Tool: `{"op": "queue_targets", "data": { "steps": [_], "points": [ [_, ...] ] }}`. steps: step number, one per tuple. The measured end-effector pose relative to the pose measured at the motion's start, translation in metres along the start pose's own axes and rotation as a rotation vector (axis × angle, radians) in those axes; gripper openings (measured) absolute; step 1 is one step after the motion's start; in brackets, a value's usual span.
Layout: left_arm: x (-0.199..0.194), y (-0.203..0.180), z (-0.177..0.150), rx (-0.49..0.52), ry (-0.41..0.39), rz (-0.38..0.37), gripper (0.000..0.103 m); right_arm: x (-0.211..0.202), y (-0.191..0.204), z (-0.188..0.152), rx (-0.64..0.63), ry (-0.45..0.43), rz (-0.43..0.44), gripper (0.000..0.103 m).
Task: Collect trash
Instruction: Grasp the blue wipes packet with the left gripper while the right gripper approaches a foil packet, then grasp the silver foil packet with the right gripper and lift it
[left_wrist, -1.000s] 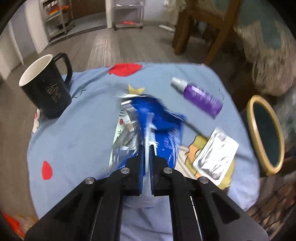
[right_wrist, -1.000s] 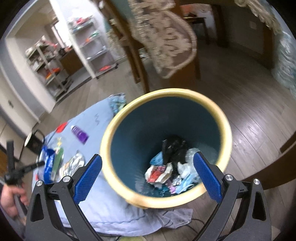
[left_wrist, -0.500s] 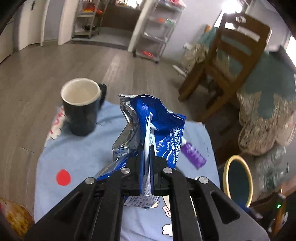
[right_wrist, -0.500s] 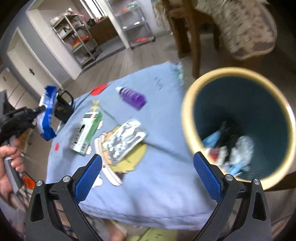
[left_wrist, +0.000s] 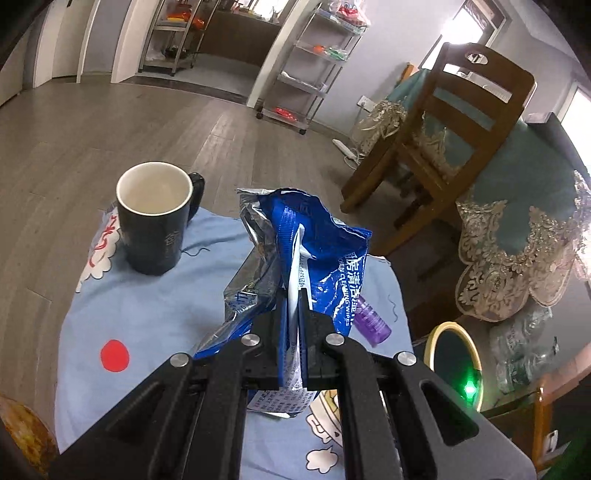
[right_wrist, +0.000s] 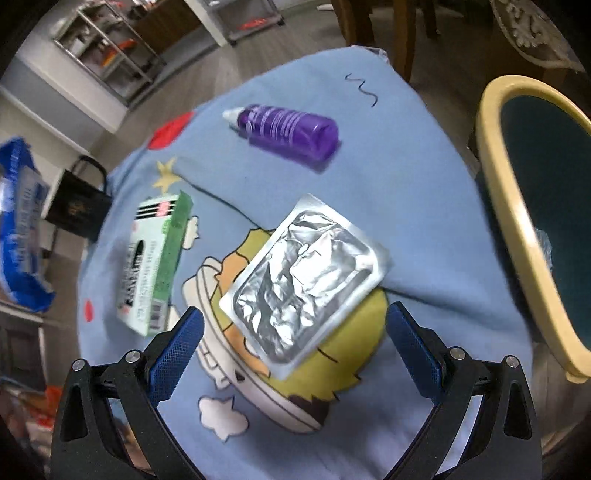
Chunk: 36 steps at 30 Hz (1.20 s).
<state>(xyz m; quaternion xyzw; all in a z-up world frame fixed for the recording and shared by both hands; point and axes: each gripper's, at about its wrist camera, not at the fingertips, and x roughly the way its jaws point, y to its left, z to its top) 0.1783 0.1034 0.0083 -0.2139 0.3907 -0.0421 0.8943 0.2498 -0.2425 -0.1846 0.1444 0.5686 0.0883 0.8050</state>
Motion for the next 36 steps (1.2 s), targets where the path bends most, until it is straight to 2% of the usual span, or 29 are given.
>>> {"op": "queue_targets", "data": {
  "steps": [5, 13, 18, 23, 28, 36],
  "points": [
    [0.000, -0.001, 0.001, -0.003, -0.004, -0.022, 0.004, 0.015, 0.023, 0.012, -0.071, -0.012, -0.093, 0.099],
    [0.000, 0.001, 0.003, -0.019, -0.009, -0.032, 0.004, 0.040, 0.063, 0.016, -0.298, -0.034, -0.255, 0.099],
    [0.002, 0.000, 0.002, -0.012, -0.005, -0.033, 0.004, 0.038, 0.064, 0.011, -0.331, -0.068, -0.236, 0.095],
    [0.005, -0.005, 0.001, 0.001, 0.002, -0.032, 0.005, 0.022, 0.053, -0.001, -0.356, -0.083, -0.195, 0.072],
    [0.008, -0.009, -0.001, 0.014, 0.009, -0.031, 0.005, 0.008, 0.037, -0.003, -0.340, -0.080, -0.130, 0.070],
    [0.016, -0.020, -0.005, 0.047, 0.033, -0.046, 0.005, -0.030, 0.008, -0.002, -0.318, -0.127, -0.039, 0.070]
  ]
}}
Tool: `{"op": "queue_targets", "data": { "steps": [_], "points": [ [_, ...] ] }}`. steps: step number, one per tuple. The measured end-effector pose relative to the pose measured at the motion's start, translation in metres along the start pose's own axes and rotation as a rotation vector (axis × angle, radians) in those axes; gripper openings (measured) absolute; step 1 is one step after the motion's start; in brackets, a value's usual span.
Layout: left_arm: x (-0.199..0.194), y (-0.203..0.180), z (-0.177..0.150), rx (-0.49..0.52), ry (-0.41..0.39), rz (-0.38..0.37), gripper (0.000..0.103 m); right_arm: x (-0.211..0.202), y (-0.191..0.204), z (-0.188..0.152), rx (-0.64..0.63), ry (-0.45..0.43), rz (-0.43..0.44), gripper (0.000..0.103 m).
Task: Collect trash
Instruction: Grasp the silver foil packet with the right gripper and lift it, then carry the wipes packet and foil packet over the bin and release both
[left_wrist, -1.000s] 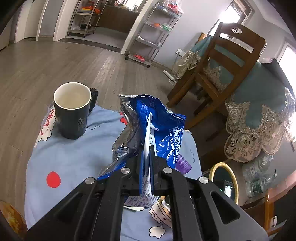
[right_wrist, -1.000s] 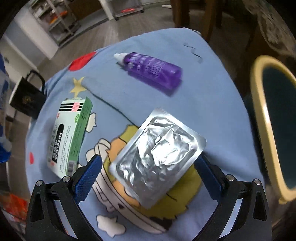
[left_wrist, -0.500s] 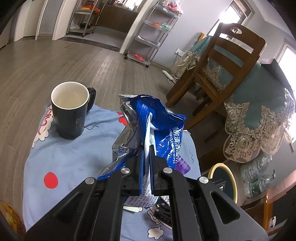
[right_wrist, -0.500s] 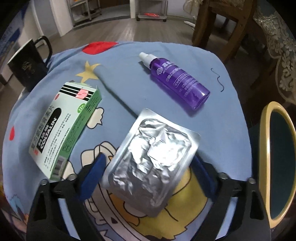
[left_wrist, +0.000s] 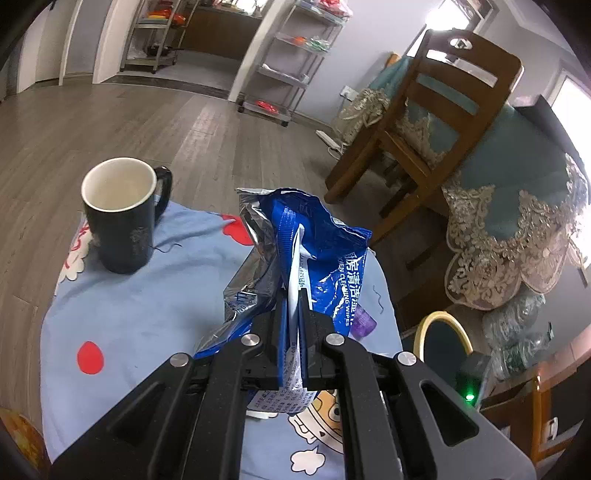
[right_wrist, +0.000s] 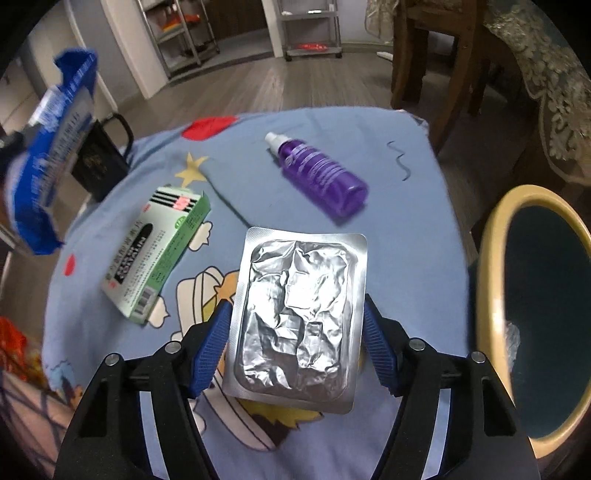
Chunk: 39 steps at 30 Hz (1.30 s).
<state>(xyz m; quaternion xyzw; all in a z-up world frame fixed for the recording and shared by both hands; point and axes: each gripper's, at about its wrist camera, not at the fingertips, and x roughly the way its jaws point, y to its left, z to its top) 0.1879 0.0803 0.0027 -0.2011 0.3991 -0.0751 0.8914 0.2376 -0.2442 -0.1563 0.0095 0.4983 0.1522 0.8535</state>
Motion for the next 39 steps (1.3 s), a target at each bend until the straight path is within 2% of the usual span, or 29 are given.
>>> {"op": "queue_targets", "data": {
  "steps": [10, 21, 32, 39],
  "points": [
    [0.015, -0.026, -0.011, 0.065, 0.042, -0.024, 0.005, -0.063, -0.045, -0.010, 0.026, -0.105, 0.030, 0.070],
    [0.031, -0.075, -0.026, 0.157, 0.088, -0.054, 0.005, -0.114, -0.112, -0.030, 0.121, -0.186, 0.007, 0.070],
    [0.055, -0.139, -0.050, 0.263, 0.156, -0.109, 0.005, -0.134, -0.166, -0.050, 0.246, -0.246, -0.016, 0.070],
    [0.079, -0.188, -0.075, 0.323, 0.228, -0.185, 0.005, -0.136, -0.202, -0.074, 0.376, -0.280, -0.007, 0.070]
  ]
}}
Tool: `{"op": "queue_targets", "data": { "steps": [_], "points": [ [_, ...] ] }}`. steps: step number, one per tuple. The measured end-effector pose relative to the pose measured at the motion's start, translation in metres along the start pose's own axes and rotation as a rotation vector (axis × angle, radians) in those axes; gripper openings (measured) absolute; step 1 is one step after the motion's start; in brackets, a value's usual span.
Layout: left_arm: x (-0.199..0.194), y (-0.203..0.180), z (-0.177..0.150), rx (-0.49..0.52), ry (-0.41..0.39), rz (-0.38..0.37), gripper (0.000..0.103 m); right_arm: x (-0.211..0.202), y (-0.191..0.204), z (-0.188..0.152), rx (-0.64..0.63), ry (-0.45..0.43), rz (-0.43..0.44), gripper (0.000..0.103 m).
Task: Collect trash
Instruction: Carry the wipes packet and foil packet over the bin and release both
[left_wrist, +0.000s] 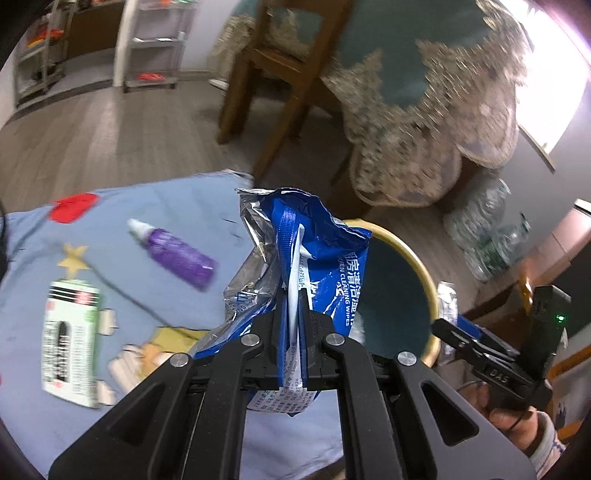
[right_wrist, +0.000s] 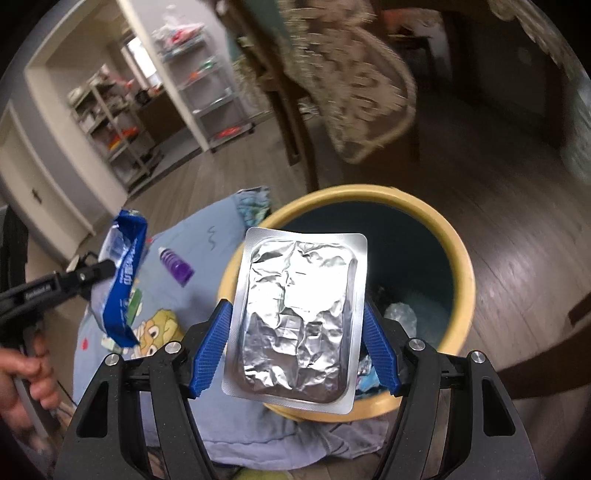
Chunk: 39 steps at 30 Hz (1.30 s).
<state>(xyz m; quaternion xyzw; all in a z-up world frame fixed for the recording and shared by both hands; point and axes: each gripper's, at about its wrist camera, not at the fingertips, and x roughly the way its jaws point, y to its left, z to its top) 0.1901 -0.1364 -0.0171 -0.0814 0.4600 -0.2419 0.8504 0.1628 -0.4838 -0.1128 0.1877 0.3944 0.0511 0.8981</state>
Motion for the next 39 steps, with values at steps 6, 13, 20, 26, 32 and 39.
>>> {"op": "queue_targets", "data": {
  "steps": [6, 13, 20, 26, 32, 39],
  "points": [
    [0.039, -0.041, -0.003, 0.040, 0.059, -0.065, 0.005, -0.006, -0.016, -0.001, 0.060, -0.031, 0.011, 0.070],
    [0.081, -0.063, -0.003, 0.024, 0.120, -0.124, 0.005, -0.013, -0.030, -0.004, 0.117, -0.057, 0.006, 0.070],
    [0.104, -0.073, -0.007, 0.023, 0.151, -0.134, 0.013, -0.012, -0.038, -0.004, 0.145, -0.055, -0.004, 0.070],
    [0.092, -0.079, -0.004, 0.047, 0.106, -0.142, 0.055, -0.009, -0.038, -0.005, 0.150, -0.046, -0.013, 0.070],
    [0.073, -0.066, 0.000, 0.052, 0.064, -0.112, 0.062, 0.000, -0.035, -0.004, 0.130, -0.027, -0.037, 0.070],
    [0.051, -0.047, -0.002, 0.048, 0.027, -0.069, 0.075, 0.012, -0.032, -0.005, 0.103, 0.007, -0.072, 0.070]
  ]
}}
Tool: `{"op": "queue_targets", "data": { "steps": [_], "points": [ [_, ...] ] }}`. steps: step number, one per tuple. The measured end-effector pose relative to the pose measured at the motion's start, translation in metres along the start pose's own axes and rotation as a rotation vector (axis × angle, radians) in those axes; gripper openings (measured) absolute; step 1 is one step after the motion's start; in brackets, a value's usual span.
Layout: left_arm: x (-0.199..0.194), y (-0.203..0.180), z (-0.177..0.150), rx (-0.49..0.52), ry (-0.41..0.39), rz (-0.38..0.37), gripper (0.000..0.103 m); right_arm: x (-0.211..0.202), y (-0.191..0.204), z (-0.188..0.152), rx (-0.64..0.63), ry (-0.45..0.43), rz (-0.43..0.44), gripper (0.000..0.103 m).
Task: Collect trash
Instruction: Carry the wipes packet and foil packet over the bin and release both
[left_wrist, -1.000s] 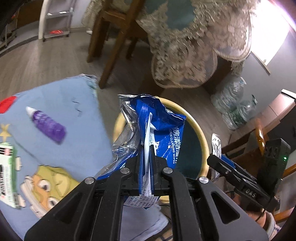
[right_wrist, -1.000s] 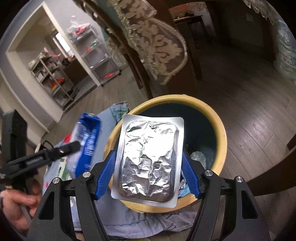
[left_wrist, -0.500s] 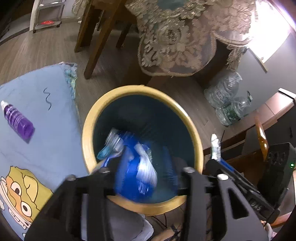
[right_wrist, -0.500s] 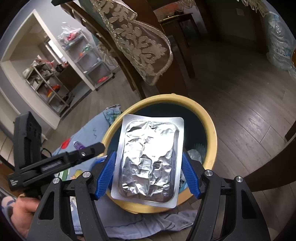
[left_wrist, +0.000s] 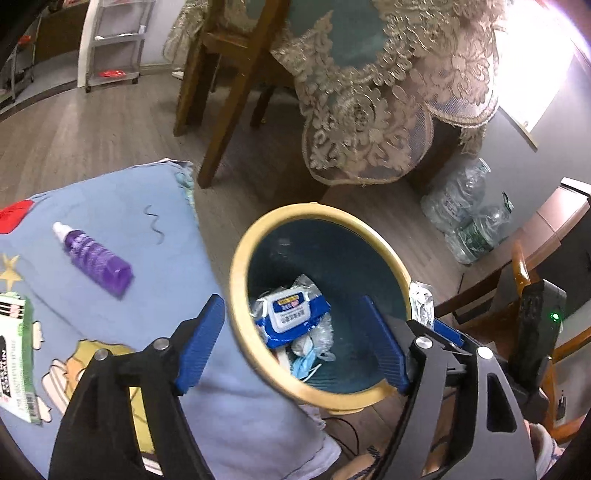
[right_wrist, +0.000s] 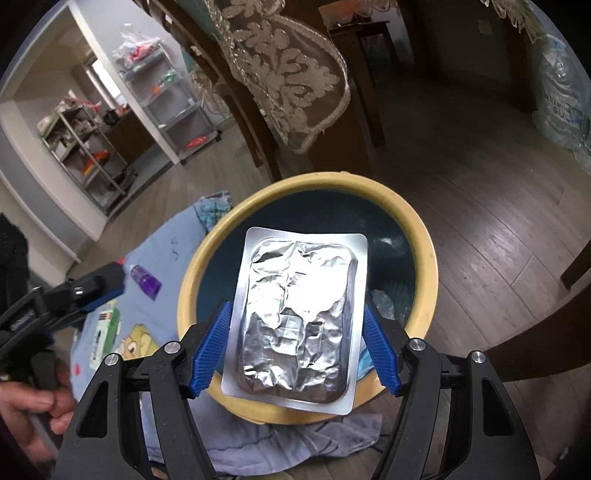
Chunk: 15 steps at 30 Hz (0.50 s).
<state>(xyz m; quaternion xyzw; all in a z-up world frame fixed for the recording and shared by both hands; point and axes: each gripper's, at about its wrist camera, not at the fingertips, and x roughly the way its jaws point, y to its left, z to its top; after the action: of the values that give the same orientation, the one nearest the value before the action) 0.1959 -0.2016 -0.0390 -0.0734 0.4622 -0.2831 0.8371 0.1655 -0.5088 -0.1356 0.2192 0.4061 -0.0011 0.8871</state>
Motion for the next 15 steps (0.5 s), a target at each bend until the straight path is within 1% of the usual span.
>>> {"op": "queue_targets", "data": {
  "steps": [5, 12, 15],
  "points": [
    [-0.011, 0.013, -0.003, -0.012, -0.011, 0.025, 0.076, 0.005, -0.002, 0.001, 0.009, 0.016, -0.019, 0.071],
    [-0.027, 0.026, -0.004, -0.007, -0.040, 0.075, 0.090, 0.006, -0.004, -0.001, 0.013, 0.025, -0.033, 0.078],
    [-0.032, 0.033, -0.005, -0.007, -0.047, 0.102, 0.094, 0.006, -0.004, -0.001, 0.014, 0.025, -0.033, 0.080]
  ]
}}
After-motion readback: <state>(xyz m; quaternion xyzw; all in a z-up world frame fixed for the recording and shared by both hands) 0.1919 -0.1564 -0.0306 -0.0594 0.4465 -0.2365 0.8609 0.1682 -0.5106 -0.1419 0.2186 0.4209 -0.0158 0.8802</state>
